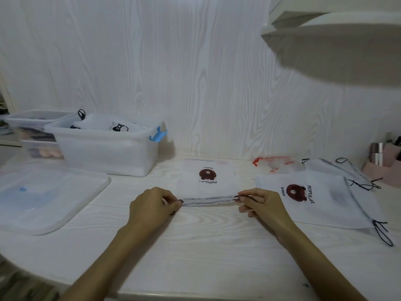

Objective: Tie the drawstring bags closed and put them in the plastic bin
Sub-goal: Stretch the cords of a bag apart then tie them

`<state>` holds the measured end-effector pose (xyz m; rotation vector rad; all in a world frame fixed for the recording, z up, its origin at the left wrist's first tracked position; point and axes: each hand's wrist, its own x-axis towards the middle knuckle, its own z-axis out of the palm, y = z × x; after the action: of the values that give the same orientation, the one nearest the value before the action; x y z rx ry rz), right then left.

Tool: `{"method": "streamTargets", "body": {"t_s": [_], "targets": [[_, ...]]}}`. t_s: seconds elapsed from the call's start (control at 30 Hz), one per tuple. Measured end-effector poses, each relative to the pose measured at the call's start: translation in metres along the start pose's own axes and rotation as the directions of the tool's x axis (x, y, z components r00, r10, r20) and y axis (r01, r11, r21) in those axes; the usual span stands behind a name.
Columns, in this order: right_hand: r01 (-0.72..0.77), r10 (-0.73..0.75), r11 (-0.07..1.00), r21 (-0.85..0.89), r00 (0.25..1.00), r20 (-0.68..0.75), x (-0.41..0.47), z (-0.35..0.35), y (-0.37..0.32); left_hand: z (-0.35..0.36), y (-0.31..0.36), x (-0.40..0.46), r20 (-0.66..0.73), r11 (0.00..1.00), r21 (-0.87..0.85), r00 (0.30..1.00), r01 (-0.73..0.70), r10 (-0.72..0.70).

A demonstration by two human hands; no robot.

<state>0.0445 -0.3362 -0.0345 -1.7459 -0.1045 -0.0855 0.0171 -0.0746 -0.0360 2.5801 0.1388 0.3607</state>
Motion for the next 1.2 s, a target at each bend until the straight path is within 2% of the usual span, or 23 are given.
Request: {"method": "streamTargets", "body": {"t_s": [0.1, 0.2, 0.3, 0.33, 0.37, 0.43, 0.47, 0.6, 0.7, 0.73, 0.77, 0.8, 0.83, 0.87, 0.9, 0.97, 1.0, 1.03, 1.07, 1.1, 1.13, 1.2], "targets": [[-0.002, 0.003, 1.000, 0.027, 1.000, -0.028, -0.001, -0.001, -0.001, -0.003, -0.008, 0.011, 0.164, 0.965, -0.258, 0.986, 0.055, -0.012], [-0.049, 0.054, 0.992, 0.113, 0.997, -0.047, -0.002, -0.004, -0.004, -0.012, -0.007, 0.013, 0.262, 0.828, -0.542, 0.965, 0.145, 0.002], [-0.145, 0.157, 0.954, 0.262, 0.987, -0.023, 0.001, -0.013, -0.008, -0.019, -0.008, 0.016, 0.305, 0.691, -0.635, 0.934, 0.345, -0.186], [-0.175, 0.189, 0.920, 0.351, 0.982, -0.006, 0.002, -0.017, -0.010, -0.019, -0.011, 0.019, 0.365, 0.588, -0.689, 0.904, 0.423, -0.223], [-0.199, 0.217, 0.863, 0.465, 0.976, 0.014, 0.004, -0.021, -0.012, -0.021, -0.013, 0.021, 0.445, 0.435, -0.754, 0.870, 0.493, -0.214], [-0.233, 0.255, 0.709, 0.666, 0.965, 0.066, 0.006, -0.027, -0.013, -0.021, -0.019, 0.025, 0.534, 0.134, -0.821, 0.829, 0.556, -0.167], [-0.247, 0.263, 0.662, 0.708, 0.961, 0.089, 0.006, -0.028, -0.014, -0.020, -0.025, 0.027, 0.556, 0.030, -0.824, 0.818, 0.565, -0.151], [-0.270, 0.265, 0.570, 0.776, 0.954, 0.137, 0.007, -0.029, -0.012, -0.015, -0.030, 0.025, 0.591, -0.326, -0.766, 0.806, 0.554, -0.019], [-0.250, 0.161, 0.373, 0.894, 0.966, 0.203, 0.009, -0.034, -0.012, -0.009, -0.030, 0.023, 0.486, -0.577, -0.706, 0.873, 0.409, 0.024], [-0.232, 0.121, 0.356, 0.906, 0.972, 0.201, 0.009, -0.035, -0.013, -0.008, -0.028, 0.022, 0.450, -0.637, -0.678, 0.892, 0.366, 0.034], [-0.202, 0.095, 0.420, 0.885, 0.979, 0.179, 0.010, -0.035, -0.014, -0.008, -0.024, 0.022, 0.430, -0.670, -0.660, 0.902, 0.341, 0.035], [-0.145, 0.093, 0.576, 0.804, 0.989, 0.112, 0.011, -0.034, -0.012, -0.007, -0.022, 0.023, 0.419, -0.657, -0.677, 0.908, 0.331, 0.025], [-0.078, 0.082, 0.776, 0.626, 0.996, 0.023, 0.012, -0.034, -0.011, -0.006, -0.019, 0.025, 0.413, -0.600, -0.728, 0.911, 0.331, 0.001], [0.005, 0.020, 0.932, 0.364, 0.998, -0.065, 0.011, -0.034, -0.011, -0.006, -0.019, 0.028, 0.394, -0.482, -0.813, 0.918, 0.327, -0.041], [0.099, -0.087, 0.989, 0.109, 0.990, -0.107, 0.012, -0.037, -0.009, -0.006, -0.018, 0.031, 0.355, -0.299, -0.900, 0.931, 0.316, -0.087], [0.241, -0.251, 0.943, -0.229, 0.968, -0.015, 0.014, -0.048, -0.009, -0.011, -0.016, 0.031, 0.195, 0.174, -0.960, 0.970, 0.218, -0.142], [0.290, -0.285, 0.877, -0.383, 0.956, 0.072, 0.014, -0.054, -0.011, -0.012, -0.020, 0.030, 0.097, 0.434, -0.891, 0.990, 0.132, -0.103], [0.322, -0.292, 0.773, -0.546, 0.945, 0.144, 0.015, -0.059, -0.012, -0.014, -0.024, 0.028, 0.032, 0.646, -0.763, 0.999, 0.038, -0.021], [0.344, -0.295, 0.647, -0.681, 0.936, 0.193, 0.017, -0.064, -0.012, -0.015, -0.029, 0.026, 0.007, 0.776, -0.629, 0.998, -0.045, 0.064], [0.359, -0.309, 0.524, -0.772, 0.925, 0.220, 0.018, -0.068, -0.013, -0.017, -0.033, 0.022, 0.010, 0.855, -0.509, 0.992, -0.104, 0.126], [0.372, -0.333, 0.424, -0.826, 0.912, 0.240, 0.019, -0.072, -0.014, -0.018, -0.039, 0.021, -0.001, 0.910, -0.384, 0.986, -0.154, 0.166], [0.384, -0.390, 0.312, -0.869, 0.886, 0.251, 0.020, -0.079, -0.012, -0.019, -0.044, 0.018, -0.028, 0.960, -0.098, 0.965, -0.260, 0.259]]}}
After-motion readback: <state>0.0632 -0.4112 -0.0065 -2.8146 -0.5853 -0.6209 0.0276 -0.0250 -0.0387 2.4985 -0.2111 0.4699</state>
